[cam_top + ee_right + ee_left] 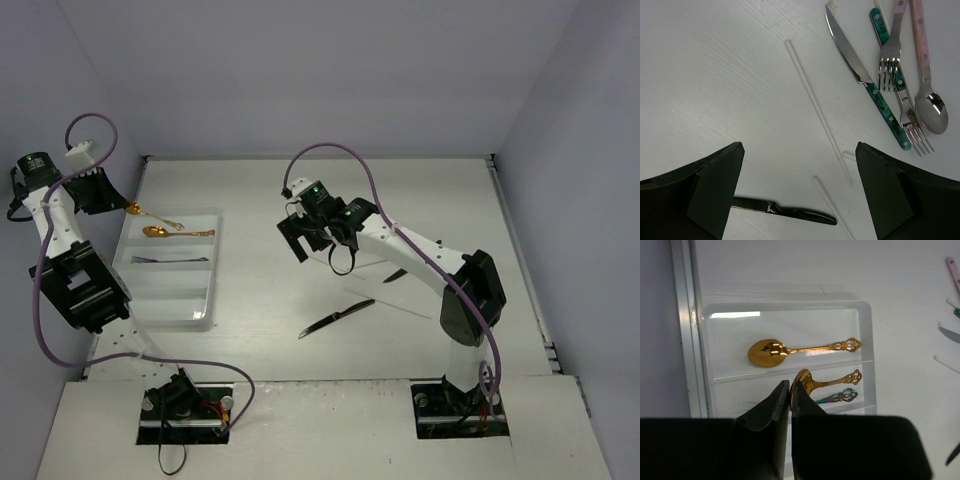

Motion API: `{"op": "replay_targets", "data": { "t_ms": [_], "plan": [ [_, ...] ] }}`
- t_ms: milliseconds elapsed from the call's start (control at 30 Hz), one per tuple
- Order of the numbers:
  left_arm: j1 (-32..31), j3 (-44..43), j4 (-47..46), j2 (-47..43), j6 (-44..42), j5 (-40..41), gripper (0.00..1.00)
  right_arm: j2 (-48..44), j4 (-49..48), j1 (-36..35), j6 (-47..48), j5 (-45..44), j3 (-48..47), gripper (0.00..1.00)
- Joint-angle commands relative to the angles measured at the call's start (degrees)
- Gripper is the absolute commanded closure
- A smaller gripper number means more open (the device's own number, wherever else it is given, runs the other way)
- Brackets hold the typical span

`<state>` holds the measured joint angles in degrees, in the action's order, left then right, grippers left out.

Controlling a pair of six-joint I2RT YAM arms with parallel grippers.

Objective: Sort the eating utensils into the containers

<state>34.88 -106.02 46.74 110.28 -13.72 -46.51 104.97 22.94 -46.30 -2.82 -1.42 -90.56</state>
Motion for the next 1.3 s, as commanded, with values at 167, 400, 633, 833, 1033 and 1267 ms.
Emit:
{"op": "replay_targets", "data": {
  "t_ms": [167, 400, 633, 833, 1033, 1267],
  "plan": [
    [-3.4, 5.5, -15.7, -0.7, 7.6, 8.9, 1.0, -4.7, -1.8, 2.8, -1.8, 0.6, 2.0, 0.08],
    [-7.2, 9.7, -18.7, -0.3, 9.2, 12.3, 0.84, -6.8, -1.5, 2.8, 0.9, 0.9, 6.0, 0.11],
    [-9.6, 14.4, -20.0, -2.5, 9.3, 13.3, 0.54, -7.9, -0.4, 3.2, 2.0, -1.9, 9.0, 0.11],
    [-13.9, 16.3, -20.7, -9.2, 6.6, 11.9, 0.51, -9.1, -0.9, 8.3, -4.4, -4.1, 9.9, 0.12],
    [-35.8, 27.0, -17.0, -23.8, -2.6, 13.7, 0.51, -13.4, -3.6, 20.6, -14.1, -2.1, 11.8, 0.11],
    [-64.1, 38.7, -18.6, -26.0, 0.5, 25.5, 0.51, -16.9, -3.7, 26.9, -19.6, -2.2, 14.1, 0.1]
  ]
}}
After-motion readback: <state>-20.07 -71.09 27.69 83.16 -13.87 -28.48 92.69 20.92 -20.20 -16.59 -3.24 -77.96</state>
